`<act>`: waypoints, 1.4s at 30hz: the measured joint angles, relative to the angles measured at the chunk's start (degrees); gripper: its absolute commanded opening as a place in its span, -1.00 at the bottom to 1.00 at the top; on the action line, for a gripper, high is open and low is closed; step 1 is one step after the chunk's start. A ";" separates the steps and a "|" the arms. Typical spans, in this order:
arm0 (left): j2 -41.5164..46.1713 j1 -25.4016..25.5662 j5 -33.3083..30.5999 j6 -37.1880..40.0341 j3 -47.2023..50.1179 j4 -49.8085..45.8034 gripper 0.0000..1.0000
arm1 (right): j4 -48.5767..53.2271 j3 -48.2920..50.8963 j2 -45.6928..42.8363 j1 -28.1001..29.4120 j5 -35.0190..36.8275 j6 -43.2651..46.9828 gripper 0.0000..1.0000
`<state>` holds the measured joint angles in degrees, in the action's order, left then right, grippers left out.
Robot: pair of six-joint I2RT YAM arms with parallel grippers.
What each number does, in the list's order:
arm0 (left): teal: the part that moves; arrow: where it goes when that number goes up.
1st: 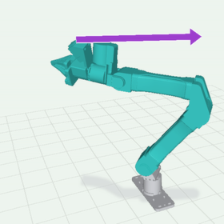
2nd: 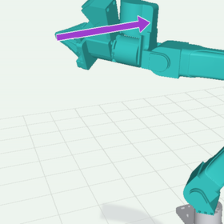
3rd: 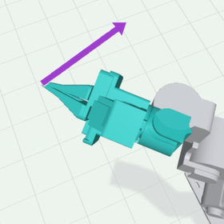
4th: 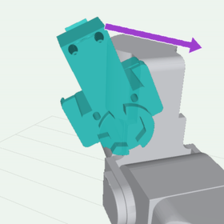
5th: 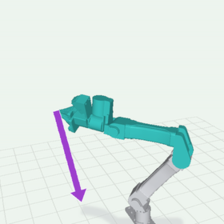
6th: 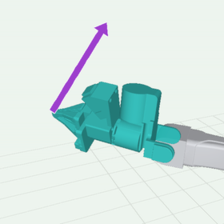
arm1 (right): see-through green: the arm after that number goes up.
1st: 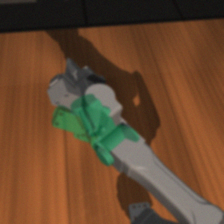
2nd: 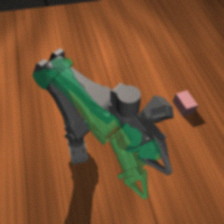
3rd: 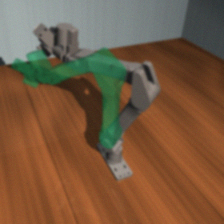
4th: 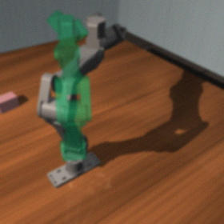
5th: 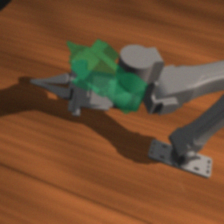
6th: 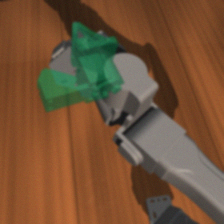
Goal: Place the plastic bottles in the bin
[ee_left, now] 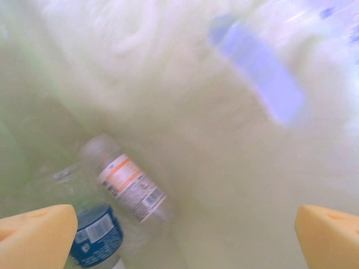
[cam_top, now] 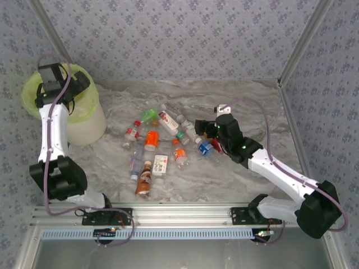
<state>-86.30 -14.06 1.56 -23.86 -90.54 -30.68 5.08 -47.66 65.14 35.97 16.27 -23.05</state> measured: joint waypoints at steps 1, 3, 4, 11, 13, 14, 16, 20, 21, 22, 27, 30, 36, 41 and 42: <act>1.79 0.68 0.92 -0.02 0.90 1.22 0.99 | 0.76 0.17 -0.61 -0.83 -0.70 0.02 1.00; 4.35 1.88 2.12 -0.04 2.12 2.73 0.99 | 2.34 0.42 -1.64 -2.27 -1.70 0.15 1.00; 5.49 2.62 2.54 -0.09 2.75 3.76 0.99 | 3.34 0.63 -2.23 -3.02 -2.21 0.15 1.00; 11.15 8.33 6.45 -0.72 7.87 9.70 0.99 | 12.41 1.60 -5.18 -7.28 -4.79 0.35 1.00; 12.37 9.64 7.21 -0.79 9.51 11.26 0.99 | 15.52 1.84 -5.81 -8.31 -5.16 0.35 1.00; 12.96 10.10 7.58 -0.87 10.38 11.96 0.99 | 17.25 1.92 -6.03 -8.79 -5.31 0.37 1.00; 14.32 10.58 8.24 -0.94 12.44 13.70 0.99 | 20.17 2.10 -6.23 -9.53 -6.14 0.37 1.00; 15.39 10.67 8.33 -1.38 14.08 14.64 0.99 | 25.16 2.49 -6.23 -10.12 -7.48 0.35 1.00; 15.50 10.67 8.33 -1.46 14.16 14.67 0.99 | 26.49 2.54 -6.14 -10.12 -7.78 0.35 1.00; 15.65 10.67 8.33 -1.64 14.29 14.69 0.99 | 27.65 2.54 -5.99 -10.12 -8.20 0.35 1.00; 17.25 10.67 8.39 -2.29 16.11 15.30 0.99 | 30.36 2.73 -3.87 -10.40 -11.13 0.85 1.00; 18.21 10.67 9.22 -3.08 16.90 15.58 0.99 | 30.29 2.86 -1.68 -10.38 -14.64 1.90 1.00; 19.26 10.67 12.22 -4.57 18.25 15.91 0.99 | 29.75 2.86 4.59 -9.29 -19.78 4.00 1.00; 18.43 10.71 13.84 -5.01 18.25 15.69 0.99 | 29.64 2.84 8.31 -8.33 -19.87 4.63 0.99; 18.16 10.71 14.12 -5.20 18.25 15.72 0.99 | 29.59 2.84 8.98 -7.91 -19.80 4.63 0.99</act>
<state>-68.14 -3.36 15.68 -29.06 -72.29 -14.96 34.68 -44.82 74.13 28.05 -3.53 -18.41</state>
